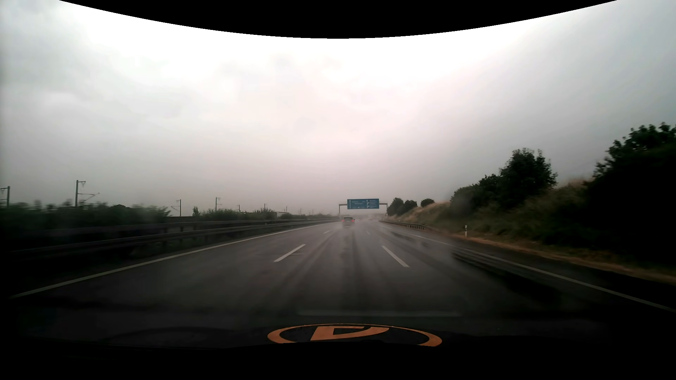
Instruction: Follow the waypoints while adhering to traffic rules and regulations
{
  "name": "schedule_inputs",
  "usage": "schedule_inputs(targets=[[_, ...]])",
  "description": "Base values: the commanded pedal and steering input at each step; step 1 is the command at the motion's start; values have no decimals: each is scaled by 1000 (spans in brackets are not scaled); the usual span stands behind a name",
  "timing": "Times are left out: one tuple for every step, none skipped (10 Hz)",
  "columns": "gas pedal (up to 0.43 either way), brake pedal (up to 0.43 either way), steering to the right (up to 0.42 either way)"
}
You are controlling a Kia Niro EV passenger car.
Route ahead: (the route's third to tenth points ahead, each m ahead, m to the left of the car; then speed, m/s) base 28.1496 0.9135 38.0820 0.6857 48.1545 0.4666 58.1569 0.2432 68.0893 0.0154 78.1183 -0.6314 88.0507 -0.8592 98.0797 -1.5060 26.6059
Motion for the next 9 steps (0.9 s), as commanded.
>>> schedule_inputs(targets=[[220,0,3],[220,0,3],[220,0,3],[220,0,2],[220,0,2],[228,0,2],[228,0,2],[228,0,2],[228,0,2]])
